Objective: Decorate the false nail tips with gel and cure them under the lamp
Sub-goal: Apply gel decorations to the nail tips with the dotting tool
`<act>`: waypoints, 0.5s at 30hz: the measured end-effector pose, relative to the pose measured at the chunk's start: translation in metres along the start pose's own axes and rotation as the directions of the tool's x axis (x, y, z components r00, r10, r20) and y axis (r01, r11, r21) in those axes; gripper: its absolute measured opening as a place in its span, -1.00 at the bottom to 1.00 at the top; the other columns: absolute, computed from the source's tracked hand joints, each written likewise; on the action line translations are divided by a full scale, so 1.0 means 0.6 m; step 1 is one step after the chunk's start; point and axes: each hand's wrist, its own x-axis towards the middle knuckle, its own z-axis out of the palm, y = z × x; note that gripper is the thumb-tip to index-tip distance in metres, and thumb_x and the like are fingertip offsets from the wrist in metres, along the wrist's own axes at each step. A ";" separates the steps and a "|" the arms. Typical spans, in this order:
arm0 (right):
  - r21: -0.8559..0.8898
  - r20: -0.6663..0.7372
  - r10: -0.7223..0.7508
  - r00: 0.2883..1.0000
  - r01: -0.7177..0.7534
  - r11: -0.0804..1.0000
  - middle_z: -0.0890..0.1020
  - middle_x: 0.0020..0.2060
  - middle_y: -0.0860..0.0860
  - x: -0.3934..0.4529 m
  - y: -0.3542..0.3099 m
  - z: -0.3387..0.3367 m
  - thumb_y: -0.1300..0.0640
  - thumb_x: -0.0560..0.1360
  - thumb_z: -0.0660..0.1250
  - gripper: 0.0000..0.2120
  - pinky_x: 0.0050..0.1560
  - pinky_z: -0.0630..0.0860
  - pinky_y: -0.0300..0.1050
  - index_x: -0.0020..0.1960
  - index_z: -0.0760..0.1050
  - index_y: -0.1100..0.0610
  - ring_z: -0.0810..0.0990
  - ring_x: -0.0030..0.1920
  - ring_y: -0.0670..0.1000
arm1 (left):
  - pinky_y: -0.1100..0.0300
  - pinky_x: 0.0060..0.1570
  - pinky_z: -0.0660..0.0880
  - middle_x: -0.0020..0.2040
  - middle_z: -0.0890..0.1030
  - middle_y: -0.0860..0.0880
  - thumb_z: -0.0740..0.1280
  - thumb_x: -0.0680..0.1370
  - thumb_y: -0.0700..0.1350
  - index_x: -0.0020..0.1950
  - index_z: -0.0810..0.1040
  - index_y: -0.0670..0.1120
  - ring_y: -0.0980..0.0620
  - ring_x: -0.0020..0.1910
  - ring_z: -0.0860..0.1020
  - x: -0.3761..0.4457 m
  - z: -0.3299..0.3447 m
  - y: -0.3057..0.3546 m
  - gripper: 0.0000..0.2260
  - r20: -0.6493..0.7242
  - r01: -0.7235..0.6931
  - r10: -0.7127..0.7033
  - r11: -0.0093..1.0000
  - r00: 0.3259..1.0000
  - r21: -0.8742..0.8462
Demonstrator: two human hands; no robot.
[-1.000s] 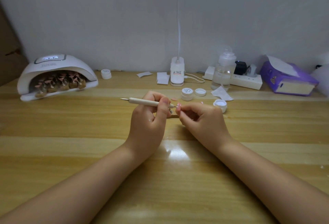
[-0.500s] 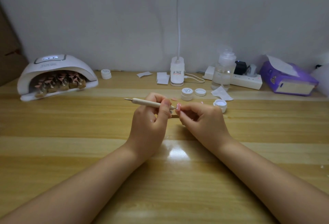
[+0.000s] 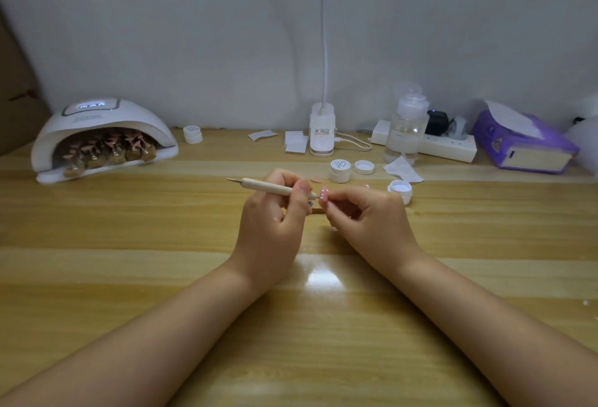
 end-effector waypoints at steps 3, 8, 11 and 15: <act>0.003 0.007 0.005 1.000 -0.005 1.000 0.66 -0.39 0.00 -0.002 0.001 -0.001 0.26 0.43 0.43 -0.94 -0.23 0.54 -0.15 -0.13 0.67 0.16 0.59 -0.39 -0.05 | 0.10 -0.27 0.48 -0.37 0.56 0.04 0.19 0.55 -0.04 -0.18 0.47 -0.05 0.09 -0.33 0.55 0.001 0.000 -0.001 -0.84 -0.006 0.002 -0.002 1.000 1.000 -0.004; -0.009 -0.001 -0.005 1.000 0.005 1.000 0.66 -0.38 -0.01 0.000 0.002 -0.001 0.28 0.42 0.43 -0.93 -0.23 0.50 -0.28 -0.13 0.67 0.17 0.58 -0.33 -0.15 | 0.08 -0.25 0.48 -0.30 0.58 0.05 0.19 0.55 -0.04 -0.19 0.46 -0.04 0.08 -0.32 0.55 0.001 0.001 0.000 -0.84 0.000 0.005 -0.005 1.000 1.000 -0.001; -0.014 0.005 -0.006 1.000 0.006 1.000 0.65 -0.40 0.00 -0.001 0.003 -0.001 0.27 0.43 0.43 -0.94 -0.22 0.50 -0.28 -0.13 0.67 0.16 0.57 -0.36 -0.21 | 0.09 -0.26 0.48 -0.31 0.58 0.04 0.19 0.56 -0.04 -0.19 0.46 -0.03 0.08 -0.33 0.55 0.001 0.000 -0.001 -0.84 -0.003 0.000 0.000 1.000 1.000 -0.002; -0.025 0.016 0.000 1.000 0.001 1.000 0.65 -0.40 -0.01 -0.001 0.005 0.000 0.26 0.43 0.42 -0.93 -0.17 0.44 -0.37 -0.13 0.67 0.15 0.48 -0.32 -0.42 | 0.12 -0.28 0.48 -0.28 0.58 0.04 0.19 0.56 -0.05 -0.18 0.46 -0.05 0.09 -0.33 0.55 0.002 0.000 0.000 -0.84 -0.001 -0.008 0.008 1.000 1.000 0.000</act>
